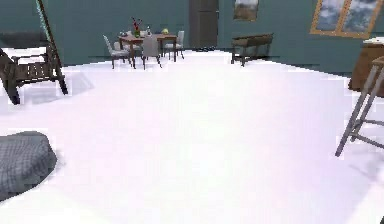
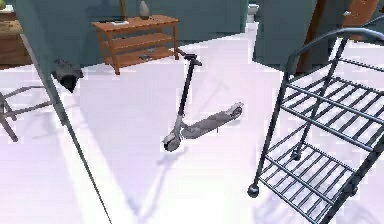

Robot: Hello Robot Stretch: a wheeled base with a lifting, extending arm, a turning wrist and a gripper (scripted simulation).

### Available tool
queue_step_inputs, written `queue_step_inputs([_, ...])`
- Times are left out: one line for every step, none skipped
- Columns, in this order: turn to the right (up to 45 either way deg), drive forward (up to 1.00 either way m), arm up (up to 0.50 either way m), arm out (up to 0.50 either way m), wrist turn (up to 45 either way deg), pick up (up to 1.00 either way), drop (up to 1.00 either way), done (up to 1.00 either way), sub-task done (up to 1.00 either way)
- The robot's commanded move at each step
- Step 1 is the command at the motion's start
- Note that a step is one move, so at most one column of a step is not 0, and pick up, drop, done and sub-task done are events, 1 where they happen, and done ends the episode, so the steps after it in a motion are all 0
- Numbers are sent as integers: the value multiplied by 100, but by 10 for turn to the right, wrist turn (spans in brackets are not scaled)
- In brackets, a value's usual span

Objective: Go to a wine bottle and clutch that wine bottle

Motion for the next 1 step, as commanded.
queue_step_inputs([0, 40, 0, 0, 0, 0, 0, 0, 0])
